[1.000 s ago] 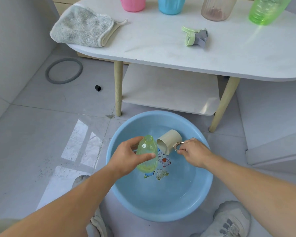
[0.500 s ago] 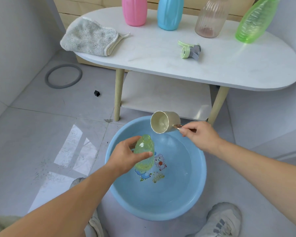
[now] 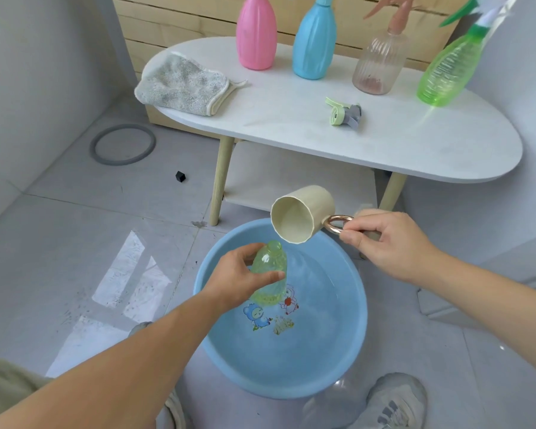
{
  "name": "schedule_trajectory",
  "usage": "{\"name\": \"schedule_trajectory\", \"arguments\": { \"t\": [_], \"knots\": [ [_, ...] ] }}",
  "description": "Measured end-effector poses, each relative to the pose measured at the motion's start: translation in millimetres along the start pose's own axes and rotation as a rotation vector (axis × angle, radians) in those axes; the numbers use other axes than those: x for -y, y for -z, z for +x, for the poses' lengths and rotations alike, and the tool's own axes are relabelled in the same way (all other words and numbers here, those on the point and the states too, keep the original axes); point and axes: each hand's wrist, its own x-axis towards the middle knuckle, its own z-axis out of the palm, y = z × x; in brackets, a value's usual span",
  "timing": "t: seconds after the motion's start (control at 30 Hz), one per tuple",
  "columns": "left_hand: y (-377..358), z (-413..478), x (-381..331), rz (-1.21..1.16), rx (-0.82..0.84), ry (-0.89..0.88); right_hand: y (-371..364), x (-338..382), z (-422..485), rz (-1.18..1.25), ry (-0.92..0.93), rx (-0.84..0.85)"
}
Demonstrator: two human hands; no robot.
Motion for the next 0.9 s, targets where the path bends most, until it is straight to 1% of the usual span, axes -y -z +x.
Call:
{"name": "schedule_trajectory", "arguments": {
  "t": [0.4, 0.9],
  "knots": [
    [-1.3, 0.1, -1.3, 0.034, -0.003, -0.012, -6.1, 4.0, 0.4, -0.197, 0.303, -0.024],
    [-1.4, 1.9, 1.5, 0.057, -0.009, 0.008, -9.2, 1.9, 4.3, -0.321, 0.436, -0.06]
  ]
}}
